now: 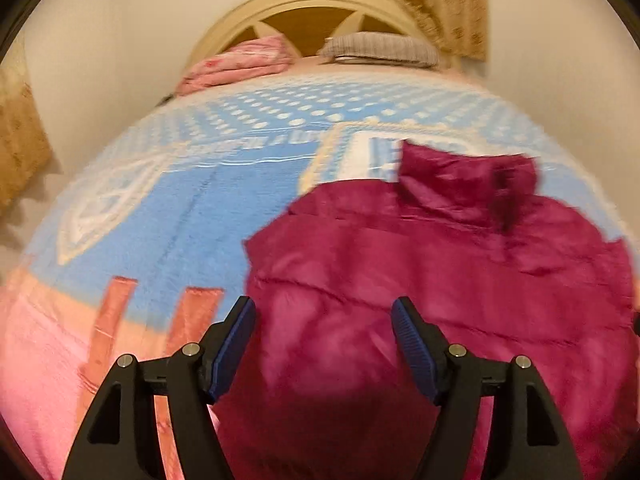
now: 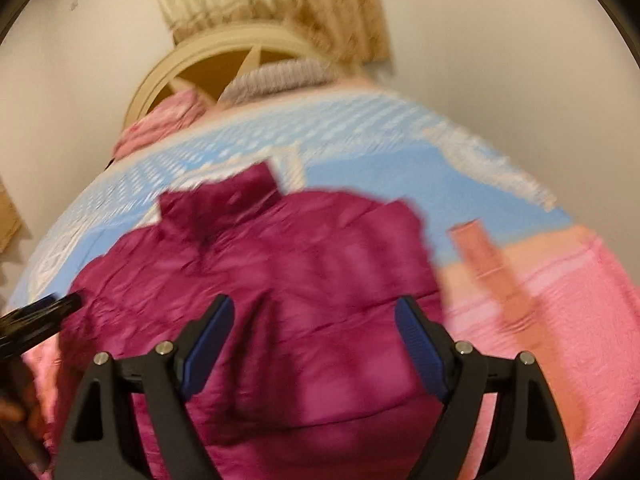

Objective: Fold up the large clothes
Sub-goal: 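Grasp the jacket hem at the zipper with the right tool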

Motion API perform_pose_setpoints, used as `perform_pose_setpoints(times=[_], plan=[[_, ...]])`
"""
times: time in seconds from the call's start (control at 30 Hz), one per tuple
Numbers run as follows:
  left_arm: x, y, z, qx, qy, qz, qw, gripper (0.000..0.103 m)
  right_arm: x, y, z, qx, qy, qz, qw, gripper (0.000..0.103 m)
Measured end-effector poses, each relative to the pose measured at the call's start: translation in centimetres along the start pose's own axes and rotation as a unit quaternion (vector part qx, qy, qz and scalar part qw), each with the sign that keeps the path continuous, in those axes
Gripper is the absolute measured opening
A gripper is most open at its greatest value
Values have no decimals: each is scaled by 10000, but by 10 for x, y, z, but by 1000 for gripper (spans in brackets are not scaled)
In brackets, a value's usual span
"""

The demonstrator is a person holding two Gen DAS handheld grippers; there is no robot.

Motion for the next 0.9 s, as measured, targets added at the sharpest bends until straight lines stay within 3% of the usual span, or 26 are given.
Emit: perform_pose_setpoints(times=[0.03, 0.07, 0.1, 0.17, 0.2, 0.3, 0.43, 0.57, 0.73, 0.9], plan=[[7, -2, 0, 31, -33, -254, 9997, 71, 11, -7, 4, 84, -225, -139, 9996, 81], [15, -6, 2, -4, -103, -475, 9988, 71, 21, -15, 7, 61, -410, -195, 9990, 67], [19, -9, 4, -65, -155, -517, 9985, 71, 31, -24, 11, -59, -596, -220, 9980, 60], [29, -20, 9, -256, -251, -500, 9981, 71, 50, -43, 20, -463, -883, -259, 9947, 31], [32, -24, 12, -266, -233, -556, 9978, 72, 57, -54, 23, -656, -963, -304, 9927, 29], [39, -39, 21, -307, -137, -675, 9972, 82, 65, -71, 23, -968, -839, -349, 9911, 28], [36, -52, 31, -610, -78, -592, 9963, 90, 80, -68, 33, -1680, -466, 7, 9847, 29], [38, -58, 39, -855, -137, -623, 9943, 95, 80, -48, 31, -1276, -456, -111, 9907, 39], [32, -60, 50, -1050, -220, -638, 9922, 95, 80, -47, 30, -1109, -517, -194, 9923, 42], [29, -67, 60, -1315, -304, -419, 9900, 95, 76, -49, 35, -1161, -528, -142, 9917, 42]])
Point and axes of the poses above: each gripper's, at about its wrist camera, not at the fingertips, and x roughly the way its jaws point, y to its right, z to its underside, the point moved 3 cm from there along x, roughly the way its jaws point, and after that the axes turned 7 degrees about y, right-handed, at the moved point
